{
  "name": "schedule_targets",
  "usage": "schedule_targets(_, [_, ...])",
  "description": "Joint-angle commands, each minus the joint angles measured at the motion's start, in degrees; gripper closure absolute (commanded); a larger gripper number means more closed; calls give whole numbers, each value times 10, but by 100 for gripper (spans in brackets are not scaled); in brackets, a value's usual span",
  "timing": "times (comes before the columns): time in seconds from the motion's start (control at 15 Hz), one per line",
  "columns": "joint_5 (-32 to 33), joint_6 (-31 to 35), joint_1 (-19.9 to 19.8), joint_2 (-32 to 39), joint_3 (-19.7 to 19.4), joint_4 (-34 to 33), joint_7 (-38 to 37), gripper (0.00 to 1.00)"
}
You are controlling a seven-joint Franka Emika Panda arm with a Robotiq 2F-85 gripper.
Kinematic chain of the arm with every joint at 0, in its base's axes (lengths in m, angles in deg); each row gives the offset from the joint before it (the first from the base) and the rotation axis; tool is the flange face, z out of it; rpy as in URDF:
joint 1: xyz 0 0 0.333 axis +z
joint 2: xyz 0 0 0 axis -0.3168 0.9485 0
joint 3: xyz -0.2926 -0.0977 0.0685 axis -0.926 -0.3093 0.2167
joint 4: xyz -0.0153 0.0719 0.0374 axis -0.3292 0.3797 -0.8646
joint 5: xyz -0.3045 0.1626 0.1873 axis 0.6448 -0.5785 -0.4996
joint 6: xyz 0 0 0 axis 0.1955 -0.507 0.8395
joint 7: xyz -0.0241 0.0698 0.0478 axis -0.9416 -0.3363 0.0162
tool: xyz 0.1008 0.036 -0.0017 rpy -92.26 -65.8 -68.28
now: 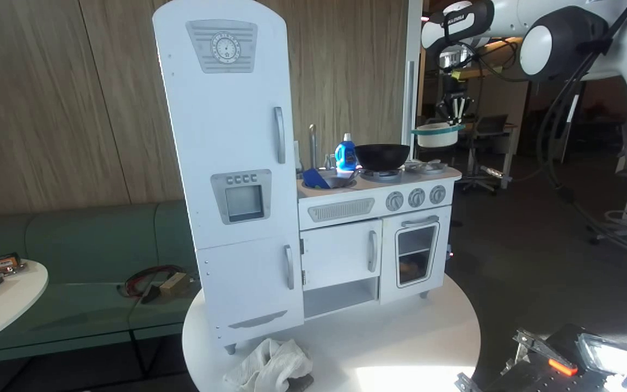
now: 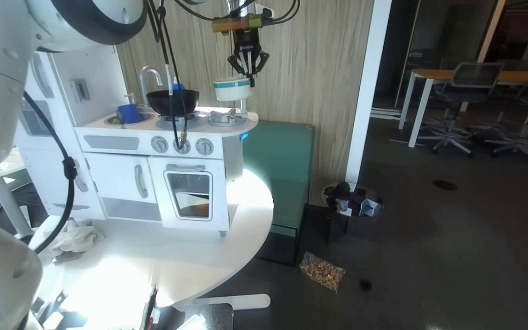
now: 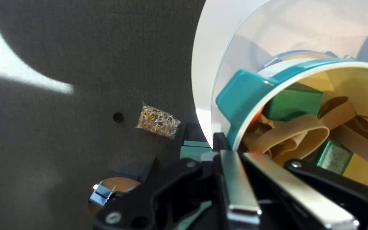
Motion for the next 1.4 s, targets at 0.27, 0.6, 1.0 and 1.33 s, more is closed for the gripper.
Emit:
schedule_targets(0.27, [155, 68, 86, -91, 1, 31, 3, 98])
schedule_targets(0.6, [198, 143, 122, -117, 10, 61, -3, 98])
schedule_targets(1.0, [216, 274, 147, -151, 14, 172, -3, 98])
schedule_targets(1.33, [256, 391, 173, -228, 18, 317, -11, 98])
